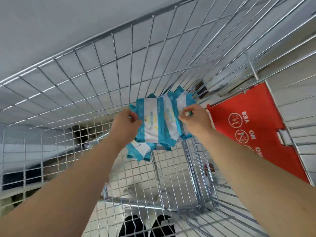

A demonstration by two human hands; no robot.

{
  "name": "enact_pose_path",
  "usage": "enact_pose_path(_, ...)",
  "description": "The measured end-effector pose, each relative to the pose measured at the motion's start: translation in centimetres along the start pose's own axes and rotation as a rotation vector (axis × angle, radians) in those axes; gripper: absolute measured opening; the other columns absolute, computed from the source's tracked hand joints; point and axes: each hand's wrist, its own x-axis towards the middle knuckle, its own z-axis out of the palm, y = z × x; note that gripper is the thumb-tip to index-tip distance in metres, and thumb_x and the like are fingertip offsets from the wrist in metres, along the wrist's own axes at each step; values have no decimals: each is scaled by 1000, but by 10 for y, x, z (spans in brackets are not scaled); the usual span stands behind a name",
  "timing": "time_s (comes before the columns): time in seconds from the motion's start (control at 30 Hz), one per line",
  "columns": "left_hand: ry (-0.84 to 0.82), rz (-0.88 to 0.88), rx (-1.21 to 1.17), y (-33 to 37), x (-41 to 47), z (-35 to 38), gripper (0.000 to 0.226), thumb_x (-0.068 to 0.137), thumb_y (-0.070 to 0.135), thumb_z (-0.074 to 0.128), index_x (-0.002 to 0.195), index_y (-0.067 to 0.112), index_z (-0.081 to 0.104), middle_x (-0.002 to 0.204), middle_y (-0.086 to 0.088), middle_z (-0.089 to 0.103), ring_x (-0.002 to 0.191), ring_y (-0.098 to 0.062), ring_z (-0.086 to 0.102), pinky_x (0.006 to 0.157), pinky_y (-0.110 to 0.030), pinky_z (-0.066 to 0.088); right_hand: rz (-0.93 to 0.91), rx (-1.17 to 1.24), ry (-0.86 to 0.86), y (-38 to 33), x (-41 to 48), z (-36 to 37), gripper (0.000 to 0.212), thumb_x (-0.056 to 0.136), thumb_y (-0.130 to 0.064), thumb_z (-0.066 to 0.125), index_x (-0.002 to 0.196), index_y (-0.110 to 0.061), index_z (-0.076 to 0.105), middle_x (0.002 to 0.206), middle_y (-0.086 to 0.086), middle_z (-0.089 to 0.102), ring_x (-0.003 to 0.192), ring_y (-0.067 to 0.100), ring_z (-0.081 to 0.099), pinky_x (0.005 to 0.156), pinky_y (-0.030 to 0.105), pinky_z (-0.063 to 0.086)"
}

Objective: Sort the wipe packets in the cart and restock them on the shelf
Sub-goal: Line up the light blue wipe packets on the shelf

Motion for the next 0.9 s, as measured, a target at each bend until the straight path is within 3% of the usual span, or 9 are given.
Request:
enact_pose_path(0.13,-23,-32,-52,-9,-6,-9,29,85,7,63,109,15,48,99,-9,63,83,-27,65,75,-44,58,-1,-37,-5,-9,-4,4,50,79,-13,73,117,-13,41,101,-1,56,91,20,58,78,33,49)
enact_pose_path(0.27,-112,-28,-138,-14,-13,-13,39,89,0,57,125,14,53,101,-5,63,89,-22,66,71,-36,58,-118,-285,47,-15,-7,-9,48,77,-23,73,117,-15,48,100,-1,63,89,22,60,78,36,51)
enact_pose_path(0.33,-140,-60,-238,-13,-18,-13,34,90,0,55,121,15,53,103,-7,64,88,-22,67,68,-33,56,-126,-161,4,-16,-12,-13,29,80,-21,70,106,-12,61,95,4,68,87,24,65,78,39,54)
enact_pose_path(0.4,-131,-92,-346,-16,-23,-13,20,94,10,56,112,19,54,106,-7,65,90,-24,67,73,-37,57,-59,101,-46,-20,-21,-16,3,86,-15,66,87,-13,65,85,6,69,70,17,67,62,29,55)
enact_pose_path(0.47,-93,-116,-402,-19,-28,-13,9,94,19,57,103,20,54,108,-8,65,94,-26,67,82,-44,56,66,353,-112,-25,-31,-16,8,88,-13,65,85,-20,62,84,3,68,57,9,63,52,22,53)
enact_pose_path(0.57,-42,-219,-554,-22,-36,-7,21,94,14,55,114,14,49,111,-13,63,95,-30,65,81,-49,56,251,616,-273,-26,-48,-6,20,88,-3,62,104,-13,59,97,11,70,75,20,71,66,30,60)
enact_pose_path(0.63,-68,-243,-700,-19,-42,-3,24,96,14,53,120,15,48,107,-9,65,91,-26,67,70,-42,58,305,652,-361,-25,-57,5,29,88,3,58,115,-8,55,105,17,69,87,27,70,73,33,60)
enact_pose_path(0.77,-78,-149,-695,-21,-43,-2,33,88,8,66,117,18,52,107,-5,69,89,-21,71,75,-43,59,257,443,-430,-20,-66,22,27,85,0,64,112,-2,62,110,18,68,86,24,69,67,30,60)
enact_pose_path(0.9,14,-147,-533,-30,-29,-14,39,83,9,72,116,12,52,109,-6,68,92,-23,70,79,-44,58,-21,-20,-142,-12,-54,20,19,88,-23,63,102,-10,66,108,9,67,95,22,65,81,38,55)
